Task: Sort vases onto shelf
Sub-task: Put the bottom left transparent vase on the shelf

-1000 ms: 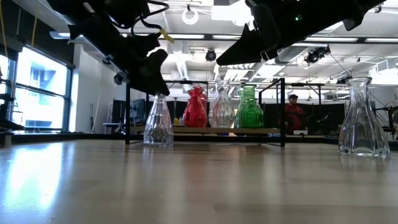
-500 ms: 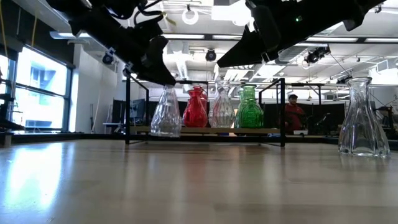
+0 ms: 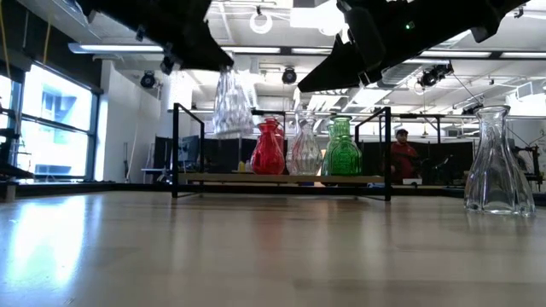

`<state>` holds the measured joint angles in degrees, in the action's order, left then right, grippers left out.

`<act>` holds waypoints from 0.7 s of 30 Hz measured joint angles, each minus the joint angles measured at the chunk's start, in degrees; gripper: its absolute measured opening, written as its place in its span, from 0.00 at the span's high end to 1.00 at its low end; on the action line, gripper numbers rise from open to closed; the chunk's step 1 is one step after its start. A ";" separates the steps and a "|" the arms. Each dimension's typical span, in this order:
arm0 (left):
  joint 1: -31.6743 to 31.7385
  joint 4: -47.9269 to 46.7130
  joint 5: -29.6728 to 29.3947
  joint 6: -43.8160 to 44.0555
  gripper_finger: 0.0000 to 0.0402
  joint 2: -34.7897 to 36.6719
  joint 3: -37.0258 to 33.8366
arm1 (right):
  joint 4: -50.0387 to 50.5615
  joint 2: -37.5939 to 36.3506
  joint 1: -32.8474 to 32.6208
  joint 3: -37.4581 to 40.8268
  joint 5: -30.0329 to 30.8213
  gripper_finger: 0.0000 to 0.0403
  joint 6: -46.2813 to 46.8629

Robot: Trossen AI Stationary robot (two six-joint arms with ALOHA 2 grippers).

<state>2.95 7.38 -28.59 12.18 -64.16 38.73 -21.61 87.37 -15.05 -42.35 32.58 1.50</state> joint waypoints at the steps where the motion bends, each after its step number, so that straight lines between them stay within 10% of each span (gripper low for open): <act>1: 0.34 -0.23 -0.03 -0.01 0.79 0.97 0.20 | 0.00 0.00 0.00 0.00 0.00 0.94 0.00; 21: 20.30 -16.26 8.22 -5.43 0.79 -6.76 20.16 | -0.07 0.02 0.00 0.00 -0.78 0.94 0.22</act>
<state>23.25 -8.88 -20.38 6.75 -70.92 58.89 -21.67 87.39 -15.05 -42.35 31.79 1.72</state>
